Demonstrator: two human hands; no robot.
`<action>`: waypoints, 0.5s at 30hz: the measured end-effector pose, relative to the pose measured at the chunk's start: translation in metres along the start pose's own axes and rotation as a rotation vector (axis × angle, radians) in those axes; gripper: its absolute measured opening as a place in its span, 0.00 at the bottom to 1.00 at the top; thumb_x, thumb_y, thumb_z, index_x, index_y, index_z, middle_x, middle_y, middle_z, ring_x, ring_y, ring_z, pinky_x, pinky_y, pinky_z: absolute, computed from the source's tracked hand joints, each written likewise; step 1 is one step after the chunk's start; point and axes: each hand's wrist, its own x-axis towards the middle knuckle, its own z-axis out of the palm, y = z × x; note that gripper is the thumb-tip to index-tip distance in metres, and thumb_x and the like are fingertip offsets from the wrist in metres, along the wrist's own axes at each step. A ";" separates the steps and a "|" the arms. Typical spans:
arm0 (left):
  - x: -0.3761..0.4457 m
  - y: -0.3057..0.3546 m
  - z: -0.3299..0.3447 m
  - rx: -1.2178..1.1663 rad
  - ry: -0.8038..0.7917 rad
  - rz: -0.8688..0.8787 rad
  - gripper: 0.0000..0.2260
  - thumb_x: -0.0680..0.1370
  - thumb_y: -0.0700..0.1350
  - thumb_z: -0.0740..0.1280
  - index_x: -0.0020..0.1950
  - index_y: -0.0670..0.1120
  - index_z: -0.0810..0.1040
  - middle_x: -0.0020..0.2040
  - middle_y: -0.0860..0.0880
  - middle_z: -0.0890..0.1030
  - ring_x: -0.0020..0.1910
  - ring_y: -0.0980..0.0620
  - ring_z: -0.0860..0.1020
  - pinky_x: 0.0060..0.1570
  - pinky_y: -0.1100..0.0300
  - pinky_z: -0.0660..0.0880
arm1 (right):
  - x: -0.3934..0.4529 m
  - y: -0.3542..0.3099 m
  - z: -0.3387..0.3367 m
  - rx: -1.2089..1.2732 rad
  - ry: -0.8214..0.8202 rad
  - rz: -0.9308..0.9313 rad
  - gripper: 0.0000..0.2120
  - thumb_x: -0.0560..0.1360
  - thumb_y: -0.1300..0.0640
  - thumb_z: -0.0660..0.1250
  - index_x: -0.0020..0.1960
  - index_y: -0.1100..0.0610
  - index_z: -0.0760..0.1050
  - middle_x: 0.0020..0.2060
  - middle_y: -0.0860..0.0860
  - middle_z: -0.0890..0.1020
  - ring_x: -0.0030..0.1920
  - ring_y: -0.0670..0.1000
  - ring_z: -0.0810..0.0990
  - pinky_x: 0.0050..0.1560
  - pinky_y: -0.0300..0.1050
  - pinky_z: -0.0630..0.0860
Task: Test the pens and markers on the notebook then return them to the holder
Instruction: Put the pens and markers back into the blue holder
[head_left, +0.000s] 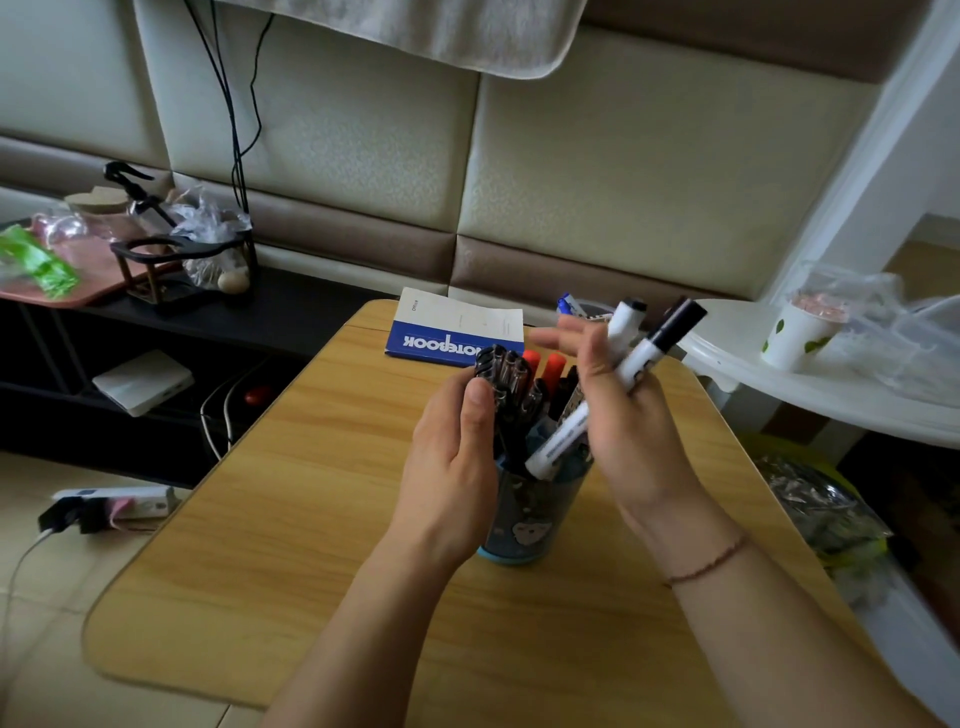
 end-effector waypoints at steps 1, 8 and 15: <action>0.000 0.000 0.000 0.009 -0.003 0.002 0.32 0.75 0.71 0.43 0.57 0.52 0.76 0.49 0.55 0.79 0.51 0.59 0.77 0.47 0.64 0.73 | 0.003 -0.002 -0.001 0.023 0.028 0.014 0.26 0.79 0.44 0.52 0.53 0.61 0.81 0.47 0.51 0.80 0.44 0.36 0.78 0.46 0.23 0.71; 0.001 -0.002 0.000 -0.010 -0.023 -0.019 0.32 0.74 0.72 0.44 0.57 0.52 0.75 0.50 0.52 0.80 0.51 0.55 0.78 0.50 0.49 0.77 | 0.007 0.019 -0.006 -0.529 0.040 0.004 0.25 0.69 0.28 0.60 0.55 0.43 0.78 0.60 0.47 0.76 0.65 0.48 0.69 0.66 0.53 0.67; -0.003 -0.001 0.003 -0.005 -0.026 -0.037 0.32 0.71 0.75 0.48 0.61 0.55 0.72 0.53 0.53 0.79 0.53 0.54 0.78 0.52 0.46 0.77 | -0.024 0.013 -0.016 -0.246 0.168 -0.095 0.43 0.65 0.24 0.60 0.73 0.46 0.58 0.71 0.45 0.66 0.71 0.45 0.64 0.70 0.51 0.65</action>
